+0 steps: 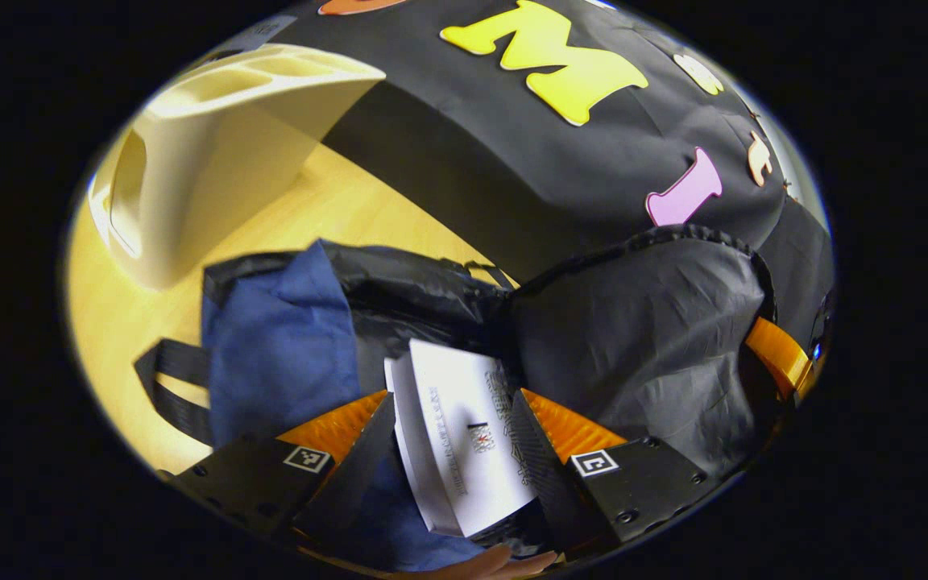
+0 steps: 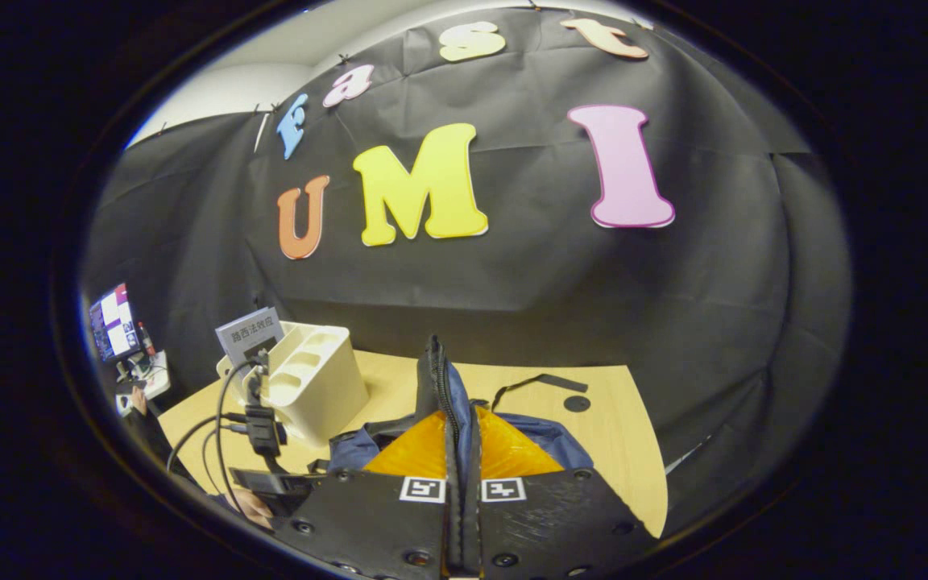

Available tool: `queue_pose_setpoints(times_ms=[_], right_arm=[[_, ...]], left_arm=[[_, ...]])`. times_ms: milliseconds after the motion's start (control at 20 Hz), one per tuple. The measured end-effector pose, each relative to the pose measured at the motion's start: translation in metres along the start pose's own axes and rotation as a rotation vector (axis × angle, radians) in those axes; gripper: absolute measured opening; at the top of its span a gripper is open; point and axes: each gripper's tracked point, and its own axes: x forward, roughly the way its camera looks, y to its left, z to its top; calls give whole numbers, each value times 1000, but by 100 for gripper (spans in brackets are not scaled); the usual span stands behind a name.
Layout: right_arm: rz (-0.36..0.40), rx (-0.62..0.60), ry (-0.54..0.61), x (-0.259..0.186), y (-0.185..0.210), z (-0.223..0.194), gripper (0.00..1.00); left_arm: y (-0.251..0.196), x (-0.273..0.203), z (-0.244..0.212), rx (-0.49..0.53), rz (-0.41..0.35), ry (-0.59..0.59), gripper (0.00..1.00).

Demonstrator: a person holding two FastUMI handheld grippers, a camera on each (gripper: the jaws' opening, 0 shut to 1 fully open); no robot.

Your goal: Open the schoolbag, grab two books from the bookshelf and put them into the schoolbag.

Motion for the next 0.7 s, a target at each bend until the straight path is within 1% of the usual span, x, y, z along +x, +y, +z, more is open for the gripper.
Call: queue_pose_setpoints(times_ms=[100, 300, 350, 450, 550, 650, 700], right_arm=[[-4, 30, 12, 1, -2, -8, 2], [-18, 63, 23, 3, -5, -20, 2], [-17, 67, 24, 2, -3, -23, 2], [-27, 53, 30, 4, -2, -31, 2], [-32, 46, 38, 4, 1, -35, 2], [-36, 53, 40, 4, 2, -37, 2], [-41, 58, 40, 5, 2, -37, 2]], left_arm=[[4, -16, 14, 76, 26, -40, 93], [11, -53, 43, 181, 67, -137, 93], [13, -64, 53, 229, 80, -176, 93], [22, -85, 82, 303, 106, -316, 92], [22, -111, 111, 313, 80, -456, 92], [29, -141, 144, 317, 68, -595, 92], [35, -152, 156, 336, 79, -624, 92]])
